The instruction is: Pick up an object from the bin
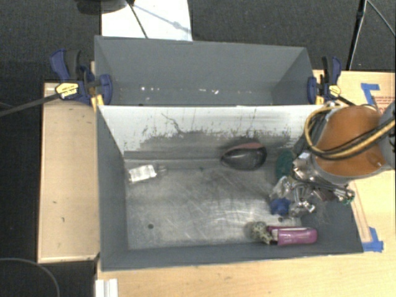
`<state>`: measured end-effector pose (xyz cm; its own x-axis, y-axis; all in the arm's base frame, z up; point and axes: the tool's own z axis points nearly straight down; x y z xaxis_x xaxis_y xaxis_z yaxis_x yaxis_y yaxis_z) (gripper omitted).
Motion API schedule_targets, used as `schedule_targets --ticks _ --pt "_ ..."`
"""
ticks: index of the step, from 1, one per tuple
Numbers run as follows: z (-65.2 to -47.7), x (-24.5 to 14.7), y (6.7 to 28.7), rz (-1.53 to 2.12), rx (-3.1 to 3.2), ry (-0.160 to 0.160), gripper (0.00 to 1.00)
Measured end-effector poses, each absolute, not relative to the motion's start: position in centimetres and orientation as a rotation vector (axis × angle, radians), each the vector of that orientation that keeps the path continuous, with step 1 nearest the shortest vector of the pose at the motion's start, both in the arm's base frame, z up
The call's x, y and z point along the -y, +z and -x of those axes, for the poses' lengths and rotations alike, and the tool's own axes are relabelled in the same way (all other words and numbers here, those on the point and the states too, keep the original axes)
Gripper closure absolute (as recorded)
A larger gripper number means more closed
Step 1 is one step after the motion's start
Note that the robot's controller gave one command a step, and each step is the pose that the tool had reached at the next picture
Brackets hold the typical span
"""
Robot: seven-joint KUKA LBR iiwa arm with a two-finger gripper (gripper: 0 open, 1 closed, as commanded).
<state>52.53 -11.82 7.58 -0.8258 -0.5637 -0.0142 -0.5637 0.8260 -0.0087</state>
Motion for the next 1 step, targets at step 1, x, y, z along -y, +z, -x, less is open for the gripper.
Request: schedule_targets --ticks 1 --pt "-49.33 10.36 21.24 0.89 -3.004 -0.006 1.0"
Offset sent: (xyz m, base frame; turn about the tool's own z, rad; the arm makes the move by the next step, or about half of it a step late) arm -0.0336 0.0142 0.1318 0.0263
